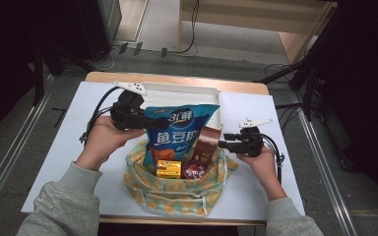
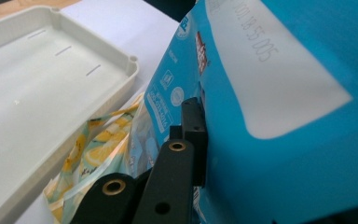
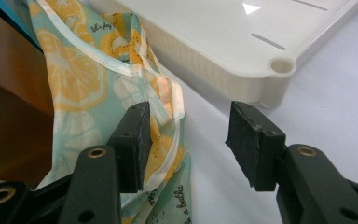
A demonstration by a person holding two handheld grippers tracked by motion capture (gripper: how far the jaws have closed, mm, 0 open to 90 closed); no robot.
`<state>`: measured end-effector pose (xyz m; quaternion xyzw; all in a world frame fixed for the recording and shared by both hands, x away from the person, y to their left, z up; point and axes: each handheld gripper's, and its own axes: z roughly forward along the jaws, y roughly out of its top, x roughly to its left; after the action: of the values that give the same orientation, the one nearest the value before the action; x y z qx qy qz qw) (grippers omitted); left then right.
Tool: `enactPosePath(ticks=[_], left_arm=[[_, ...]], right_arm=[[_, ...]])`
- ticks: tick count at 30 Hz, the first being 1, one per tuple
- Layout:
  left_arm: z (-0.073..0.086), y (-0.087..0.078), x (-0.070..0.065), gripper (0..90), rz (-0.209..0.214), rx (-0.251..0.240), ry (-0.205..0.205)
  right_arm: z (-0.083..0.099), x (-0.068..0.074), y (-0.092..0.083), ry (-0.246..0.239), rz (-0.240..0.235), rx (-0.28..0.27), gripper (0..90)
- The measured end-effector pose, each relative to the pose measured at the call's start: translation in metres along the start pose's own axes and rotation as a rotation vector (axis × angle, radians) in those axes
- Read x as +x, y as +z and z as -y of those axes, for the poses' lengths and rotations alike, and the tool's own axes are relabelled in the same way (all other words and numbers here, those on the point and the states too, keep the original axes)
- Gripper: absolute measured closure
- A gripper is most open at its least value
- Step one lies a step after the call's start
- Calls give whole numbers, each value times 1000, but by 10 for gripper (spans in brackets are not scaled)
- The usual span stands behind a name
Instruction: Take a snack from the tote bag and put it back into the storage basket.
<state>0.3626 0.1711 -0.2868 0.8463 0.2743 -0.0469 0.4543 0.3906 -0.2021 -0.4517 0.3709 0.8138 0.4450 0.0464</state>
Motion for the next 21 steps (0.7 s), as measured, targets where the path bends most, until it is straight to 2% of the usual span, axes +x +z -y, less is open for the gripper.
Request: enactPosePath(ticks=[15, 20, 21], left_arm=[[-28, -22, -8, 900, -15, -39, 29], [-33, -31, -10, 900, -35, -47, 37], [-34, -34, -11, 900, -49, -46, 50]], right_arm=[[0, 1, 0, -5, -2, 3, 502], [0, 2, 1, -6, -5, 3, 502], [0, 2, 1, -6, -4, 2, 502]])
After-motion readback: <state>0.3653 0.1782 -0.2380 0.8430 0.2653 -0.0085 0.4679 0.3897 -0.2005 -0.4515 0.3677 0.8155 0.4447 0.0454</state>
